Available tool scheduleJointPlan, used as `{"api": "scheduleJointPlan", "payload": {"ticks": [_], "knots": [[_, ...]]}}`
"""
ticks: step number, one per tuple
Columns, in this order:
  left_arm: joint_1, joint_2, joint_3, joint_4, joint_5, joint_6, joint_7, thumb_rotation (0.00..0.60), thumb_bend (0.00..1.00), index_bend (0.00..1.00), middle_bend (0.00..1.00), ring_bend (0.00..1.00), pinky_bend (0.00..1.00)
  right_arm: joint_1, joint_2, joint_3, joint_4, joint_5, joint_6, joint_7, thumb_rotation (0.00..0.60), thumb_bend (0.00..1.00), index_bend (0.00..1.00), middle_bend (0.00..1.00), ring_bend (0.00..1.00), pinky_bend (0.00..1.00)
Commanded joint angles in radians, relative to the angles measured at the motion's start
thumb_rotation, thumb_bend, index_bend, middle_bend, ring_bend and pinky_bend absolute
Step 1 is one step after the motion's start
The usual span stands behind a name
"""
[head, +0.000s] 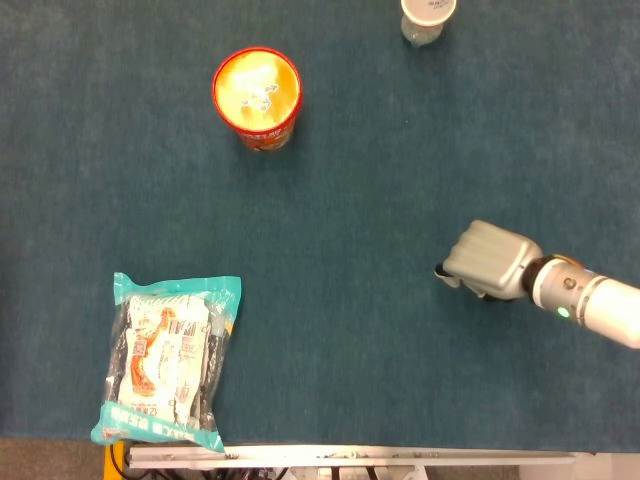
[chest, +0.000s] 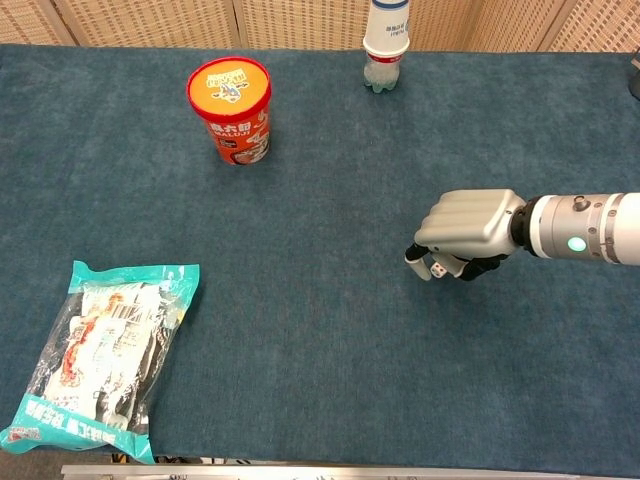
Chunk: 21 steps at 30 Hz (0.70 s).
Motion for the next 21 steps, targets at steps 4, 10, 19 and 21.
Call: {"api": "scheduleJointPlan", "payload": {"ticks": [4, 10, 19, 21], "knots": [[0.000, 0.000, 0.001, 0.000, 0.001, -0.002, 0.001, 0.600, 0.58, 0.41, 0.28, 0.21, 0.36, 0.010, -0.006, -0.014, 0.008, 0.021, 0.012, -0.012, 0.600, 1.00, 0.42, 0.88, 0.82, 0.79], [0.000, 0.000, -0.001, 0.001, -0.002, -0.004, -0.002, 0.600, 0.58, 0.41, 0.28, 0.21, 0.36, 0.018, -0.010, -0.029, 0.014, 0.042, 0.024, -0.019, 0.600, 1.00, 0.42, 0.88, 0.82, 0.79], [0.000, 0.000, -0.001, 0.000, -0.002, -0.005, 0.000, 0.600, 0.58, 0.41, 0.28, 0.21, 0.36, 0.031, -0.015, -0.047, 0.022, 0.069, 0.037, -0.028, 0.600, 1.00, 0.42, 0.88, 0.82, 0.79], [0.000, 0.001, -0.001, 0.000, -0.002, -0.006, -0.002, 0.600, 0.58, 0.41, 0.28, 0.21, 0.36, 0.032, -0.012, -0.050, 0.020, 0.073, 0.042, -0.027, 0.600, 1.00, 0.42, 0.88, 0.82, 0.79]]}}
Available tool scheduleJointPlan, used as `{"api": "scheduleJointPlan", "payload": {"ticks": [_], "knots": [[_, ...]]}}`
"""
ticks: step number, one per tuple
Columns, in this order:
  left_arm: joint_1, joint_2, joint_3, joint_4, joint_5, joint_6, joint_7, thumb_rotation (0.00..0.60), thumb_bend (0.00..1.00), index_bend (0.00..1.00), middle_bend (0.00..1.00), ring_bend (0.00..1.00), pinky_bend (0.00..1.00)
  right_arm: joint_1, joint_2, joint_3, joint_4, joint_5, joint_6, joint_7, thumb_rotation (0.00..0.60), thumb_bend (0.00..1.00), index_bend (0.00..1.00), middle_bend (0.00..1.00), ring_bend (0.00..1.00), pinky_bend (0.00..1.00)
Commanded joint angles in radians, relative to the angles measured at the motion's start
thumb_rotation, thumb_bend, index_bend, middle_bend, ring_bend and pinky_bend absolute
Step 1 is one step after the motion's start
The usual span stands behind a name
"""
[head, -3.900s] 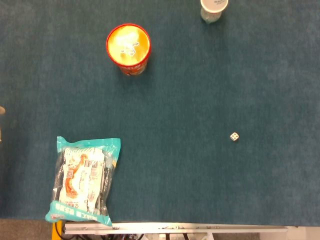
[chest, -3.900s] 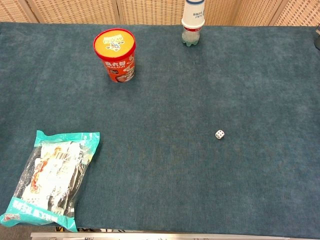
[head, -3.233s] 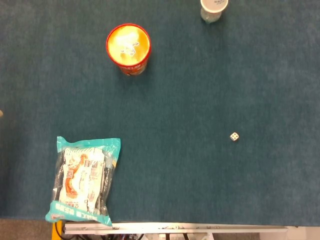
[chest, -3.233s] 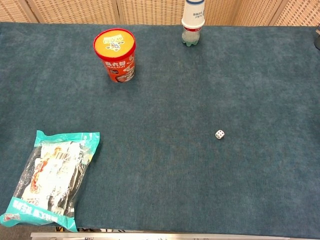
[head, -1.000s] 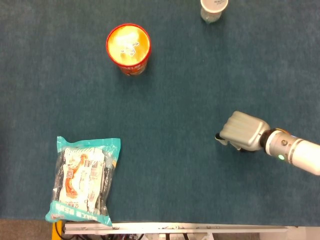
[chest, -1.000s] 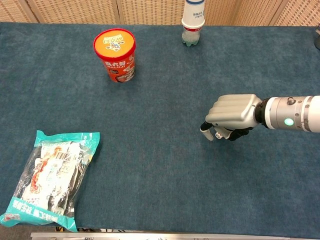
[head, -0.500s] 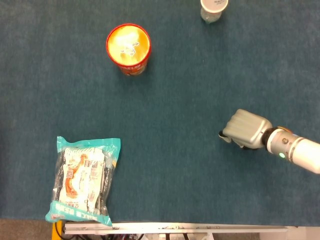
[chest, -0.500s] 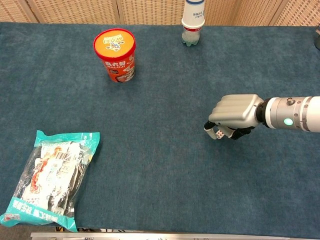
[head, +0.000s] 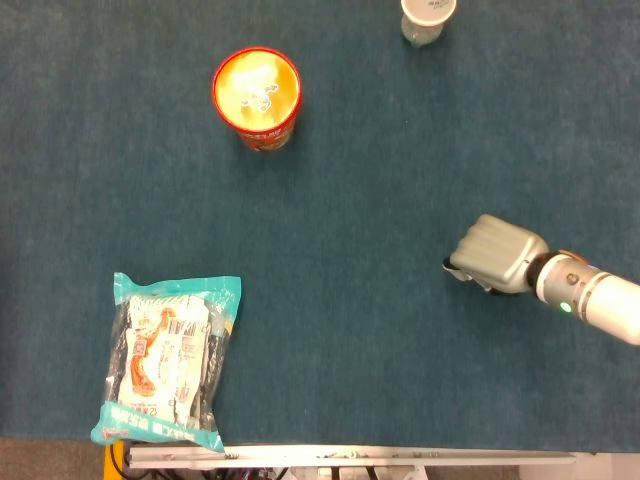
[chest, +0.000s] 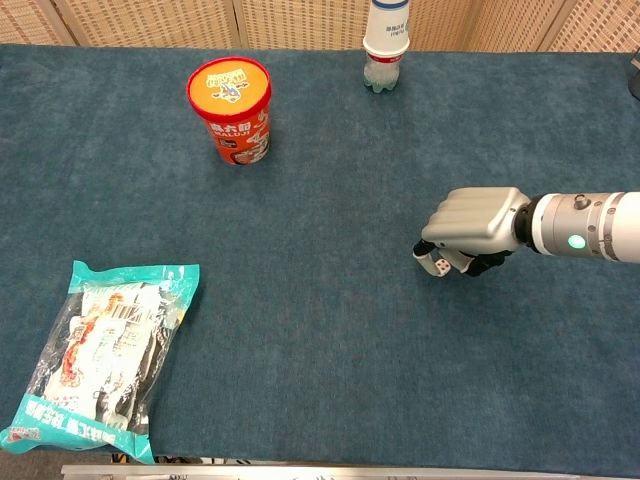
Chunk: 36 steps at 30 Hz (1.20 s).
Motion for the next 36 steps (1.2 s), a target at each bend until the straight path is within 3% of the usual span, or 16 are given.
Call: {"api": "scheduleJointPlan", "payload": {"ticks": [1, 25, 36], "knots": [[0.000, 0.000, 0.000, 0.000, 0.000, 0.000, -0.001, 0.600, 0.58, 0.41, 0.28, 0.21, 0.36, 0.001, 0.004, -0.005, -0.003, 0.003, 0.005, 0.000, 0.600, 1.00, 0.42, 0.88, 0.82, 0.79], [-0.001, -0.007, 0.004, -0.001, 0.001, -0.006, 0.028, 0.600, 0.58, 0.41, 0.28, 0.21, 0.36, -0.016, 0.061, -0.059, -0.036, 0.046, 0.089, -0.059, 0.600, 1.00, 0.42, 0.88, 0.82, 0.79], [-0.002, -0.008, 0.004, 0.000, -0.001, -0.011, 0.027, 0.600, 0.58, 0.41, 0.28, 0.21, 0.36, -0.036, 0.109, -0.070, -0.089, -0.003, 0.112, -0.041, 0.600, 1.00, 0.42, 0.88, 0.82, 0.79]]}}
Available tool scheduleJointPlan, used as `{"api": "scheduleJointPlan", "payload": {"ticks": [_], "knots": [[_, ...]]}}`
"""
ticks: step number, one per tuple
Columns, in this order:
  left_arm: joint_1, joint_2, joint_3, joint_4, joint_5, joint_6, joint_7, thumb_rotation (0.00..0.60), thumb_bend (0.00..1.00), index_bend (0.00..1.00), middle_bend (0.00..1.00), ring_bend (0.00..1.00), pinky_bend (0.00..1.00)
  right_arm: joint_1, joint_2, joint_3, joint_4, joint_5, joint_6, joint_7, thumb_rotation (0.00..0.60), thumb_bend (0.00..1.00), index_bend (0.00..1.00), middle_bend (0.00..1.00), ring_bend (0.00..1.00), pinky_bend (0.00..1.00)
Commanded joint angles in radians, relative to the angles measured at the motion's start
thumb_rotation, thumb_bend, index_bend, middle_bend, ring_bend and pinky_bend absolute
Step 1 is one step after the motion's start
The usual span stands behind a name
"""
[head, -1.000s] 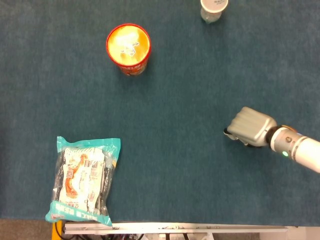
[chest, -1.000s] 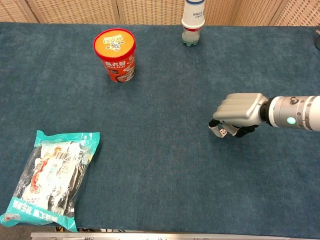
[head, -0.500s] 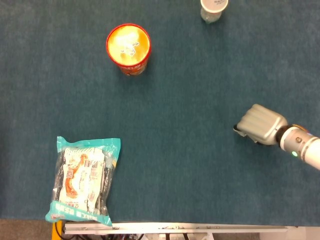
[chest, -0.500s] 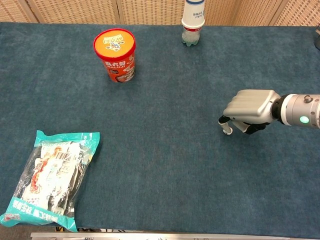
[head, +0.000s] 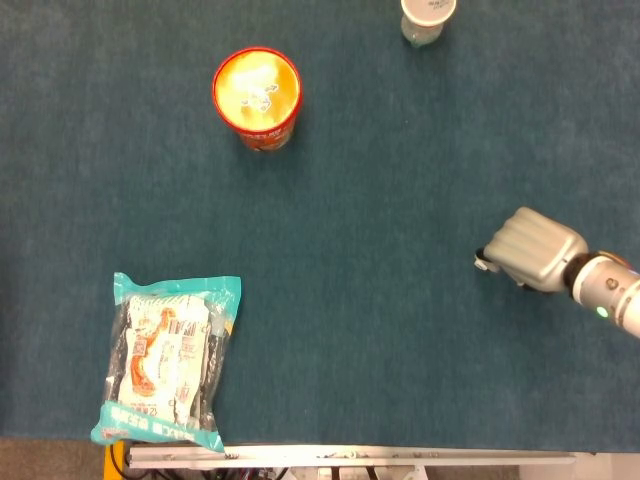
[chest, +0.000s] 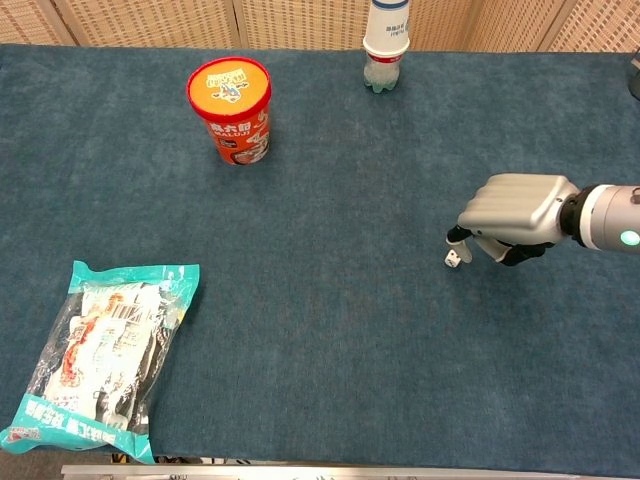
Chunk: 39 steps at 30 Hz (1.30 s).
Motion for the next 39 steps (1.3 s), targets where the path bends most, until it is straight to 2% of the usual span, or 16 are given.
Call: {"api": "scheduleJointPlan", "payload": {"ticks": [1, 39], "knots": [[0.000, 0.000, 0.000, -0.001, 0.000, 0.000, 0.002, 0.600, 0.58, 0.41, 0.28, 0.21, 0.36, -0.006, 0.010, -0.006, -0.013, -0.010, 0.005, -0.001, 0.600, 1.00, 0.42, 0.88, 0.82, 0.79], [0.003, 0.001, 0.000, -0.004, 0.003, 0.006, -0.002, 0.600, 0.58, 0.41, 0.28, 0.21, 0.36, -0.005, -0.060, -0.002, 0.068, 0.053, -0.033, -0.013, 0.600, 1.00, 0.42, 0.88, 0.82, 0.79]]}}
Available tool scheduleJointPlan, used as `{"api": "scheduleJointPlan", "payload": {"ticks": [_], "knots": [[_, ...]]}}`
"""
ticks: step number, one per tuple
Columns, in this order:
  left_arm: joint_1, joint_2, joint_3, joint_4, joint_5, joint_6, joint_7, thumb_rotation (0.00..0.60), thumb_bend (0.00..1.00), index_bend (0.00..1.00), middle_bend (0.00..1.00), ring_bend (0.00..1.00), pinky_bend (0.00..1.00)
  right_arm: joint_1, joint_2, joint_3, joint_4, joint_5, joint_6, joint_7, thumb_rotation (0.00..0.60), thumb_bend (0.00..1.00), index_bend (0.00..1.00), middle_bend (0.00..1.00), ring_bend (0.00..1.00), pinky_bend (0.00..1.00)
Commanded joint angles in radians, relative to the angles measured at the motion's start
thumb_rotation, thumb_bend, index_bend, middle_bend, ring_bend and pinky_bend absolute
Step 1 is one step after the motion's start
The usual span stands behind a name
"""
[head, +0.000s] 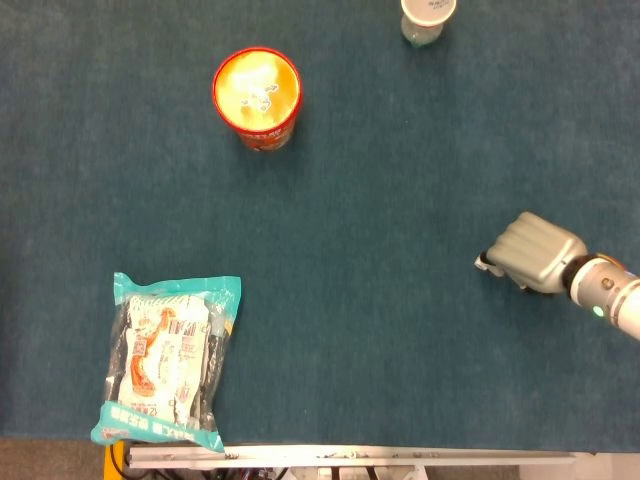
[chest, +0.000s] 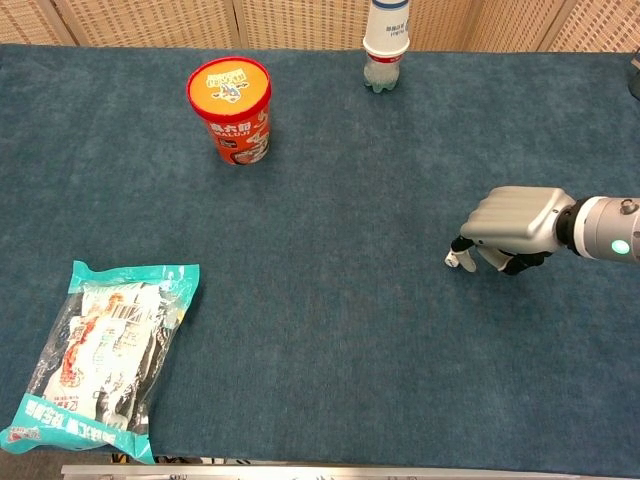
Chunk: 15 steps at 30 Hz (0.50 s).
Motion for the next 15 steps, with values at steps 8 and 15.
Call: {"api": "scheduleJointPlan", "payload": {"ticks": [8, 15], "knots": [[0.001, 0.001, 0.000, 0.001, 0.000, 0.001, -0.005, 0.600, 0.58, 0.41, 0.28, 0.21, 0.36, 0.007, -0.018, 0.006, 0.017, 0.013, 0.002, 0.001, 0.600, 1.00, 0.42, 0.88, 0.82, 0.79], [0.002, 0.002, 0.000, 0.000, 0.002, 0.003, -0.005, 0.600, 0.58, 0.41, 0.28, 0.21, 0.36, 0.007, -0.027, 0.014, 0.024, 0.003, 0.011, 0.009, 0.600, 1.00, 0.42, 0.88, 0.82, 0.79]]}}
